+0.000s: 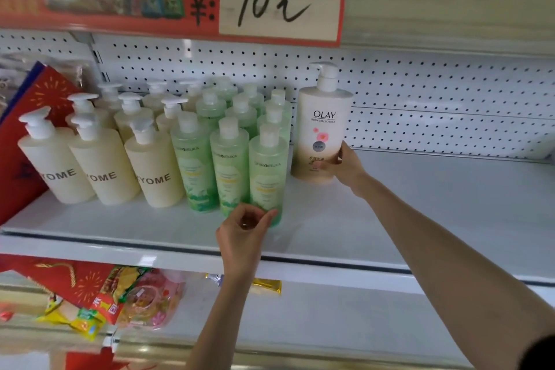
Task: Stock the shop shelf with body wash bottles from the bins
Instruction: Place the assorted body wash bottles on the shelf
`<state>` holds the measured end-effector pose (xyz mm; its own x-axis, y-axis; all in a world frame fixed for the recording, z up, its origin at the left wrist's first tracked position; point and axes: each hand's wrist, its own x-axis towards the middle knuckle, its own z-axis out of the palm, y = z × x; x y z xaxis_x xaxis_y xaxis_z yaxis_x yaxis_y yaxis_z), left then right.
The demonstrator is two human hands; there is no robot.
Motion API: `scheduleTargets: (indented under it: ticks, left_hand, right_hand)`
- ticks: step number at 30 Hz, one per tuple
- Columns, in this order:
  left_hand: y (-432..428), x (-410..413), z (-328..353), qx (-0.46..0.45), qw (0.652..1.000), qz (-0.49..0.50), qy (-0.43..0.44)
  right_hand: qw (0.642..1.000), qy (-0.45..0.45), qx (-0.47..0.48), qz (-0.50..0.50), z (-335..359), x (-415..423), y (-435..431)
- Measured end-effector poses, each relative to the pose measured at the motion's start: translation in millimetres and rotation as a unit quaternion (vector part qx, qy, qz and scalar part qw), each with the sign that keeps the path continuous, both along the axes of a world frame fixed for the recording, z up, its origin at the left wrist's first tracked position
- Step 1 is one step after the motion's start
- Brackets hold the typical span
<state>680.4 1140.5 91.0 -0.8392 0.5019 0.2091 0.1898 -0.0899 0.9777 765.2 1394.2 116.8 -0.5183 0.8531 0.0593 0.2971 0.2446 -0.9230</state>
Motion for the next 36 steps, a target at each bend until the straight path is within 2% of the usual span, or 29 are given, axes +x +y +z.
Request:
scheduleTargets:
  ticks: [6,9,13,19,23,27,32,36]
  left_hand:
    - [-2,0,-1,-0.017,1.0,-0.021,0.006]
    - [-2,-1,-1,-0.019,1.0,-0.018,0.008]
    - [-3,-1,1,-0.014,1.0,-0.016,0.017]
    - [-19,24,-3,-0.016,0.999,-0.01,0.051]
    - [-20,109,-14,-0.016,0.991,-0.108,0.079]
    - [-16,207,-39,-0.018,0.972,-0.233,0.006]
    - [-29,290,-124,-0.155,0.926,-0.339,-0.061]
    - [-59,324,-200,-0.305,0.88,-0.351,-0.098]
  right_hand:
    - [0.999,-0.028,-0.023,-0.023,-2,-4,-13]
    - [0.997,-0.043,0.001,-0.067,-15,8,-33]
    - [0.994,0.007,-0.042,-0.098,-12,33,-59]
    - [0.993,0.097,-0.047,-0.036,0,112,-123]
    - [0.992,0.108,-0.049,-0.033,-16,187,-165]
    - [0.99,0.091,-0.064,-0.09,-42,271,-195]
    - [0.975,0.004,-0.132,-0.179,-118,385,-224]
    - [0.939,-0.082,-0.234,-0.239,-202,460,-255]
